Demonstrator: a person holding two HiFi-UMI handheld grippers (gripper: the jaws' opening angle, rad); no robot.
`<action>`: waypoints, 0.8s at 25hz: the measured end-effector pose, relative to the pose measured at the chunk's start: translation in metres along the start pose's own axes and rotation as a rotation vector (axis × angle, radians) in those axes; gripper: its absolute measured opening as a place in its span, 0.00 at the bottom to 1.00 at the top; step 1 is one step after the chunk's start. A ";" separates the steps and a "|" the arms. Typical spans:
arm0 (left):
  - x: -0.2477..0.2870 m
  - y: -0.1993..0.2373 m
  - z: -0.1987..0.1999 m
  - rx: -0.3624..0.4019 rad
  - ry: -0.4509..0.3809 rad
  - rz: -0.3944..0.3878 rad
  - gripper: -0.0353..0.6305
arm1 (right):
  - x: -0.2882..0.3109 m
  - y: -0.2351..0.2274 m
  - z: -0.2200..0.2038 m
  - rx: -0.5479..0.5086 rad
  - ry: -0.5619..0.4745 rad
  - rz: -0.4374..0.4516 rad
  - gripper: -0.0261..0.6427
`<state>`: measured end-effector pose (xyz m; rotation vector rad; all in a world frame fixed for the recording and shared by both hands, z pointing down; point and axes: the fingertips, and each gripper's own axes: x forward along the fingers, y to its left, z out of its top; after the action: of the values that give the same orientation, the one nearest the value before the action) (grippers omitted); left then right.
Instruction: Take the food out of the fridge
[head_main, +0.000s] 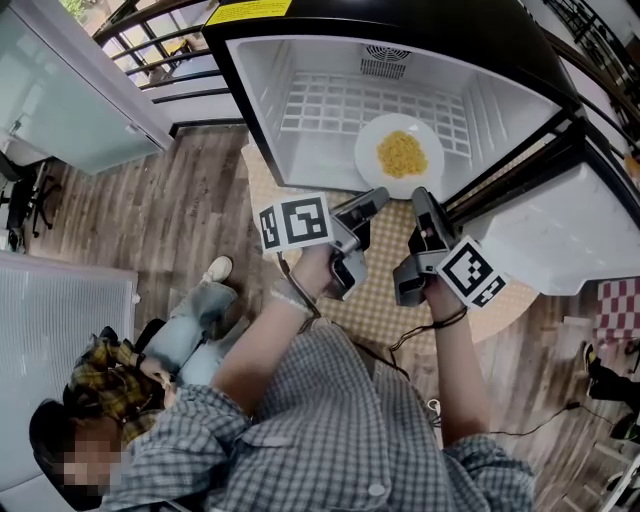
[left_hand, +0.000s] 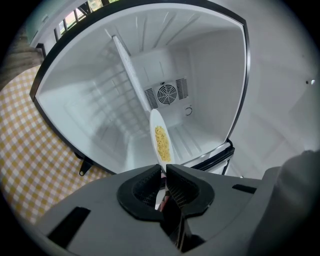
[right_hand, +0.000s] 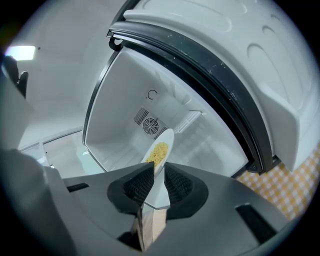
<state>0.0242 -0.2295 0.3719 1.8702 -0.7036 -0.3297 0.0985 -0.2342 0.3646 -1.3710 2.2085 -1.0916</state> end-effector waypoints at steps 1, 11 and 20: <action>0.000 0.000 -0.003 0.002 0.005 -0.001 0.11 | -0.003 -0.001 0.000 -0.006 0.001 -0.004 0.12; -0.008 0.005 -0.029 -0.006 0.033 0.007 0.11 | -0.025 -0.008 -0.016 -0.016 0.018 -0.023 0.12; -0.019 0.015 -0.051 -0.013 0.052 0.021 0.11 | -0.040 -0.014 -0.037 0.000 0.033 -0.028 0.12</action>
<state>0.0319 -0.1840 0.4037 1.8516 -0.6840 -0.2711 0.1043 -0.1871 0.3946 -1.3986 2.2186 -1.1311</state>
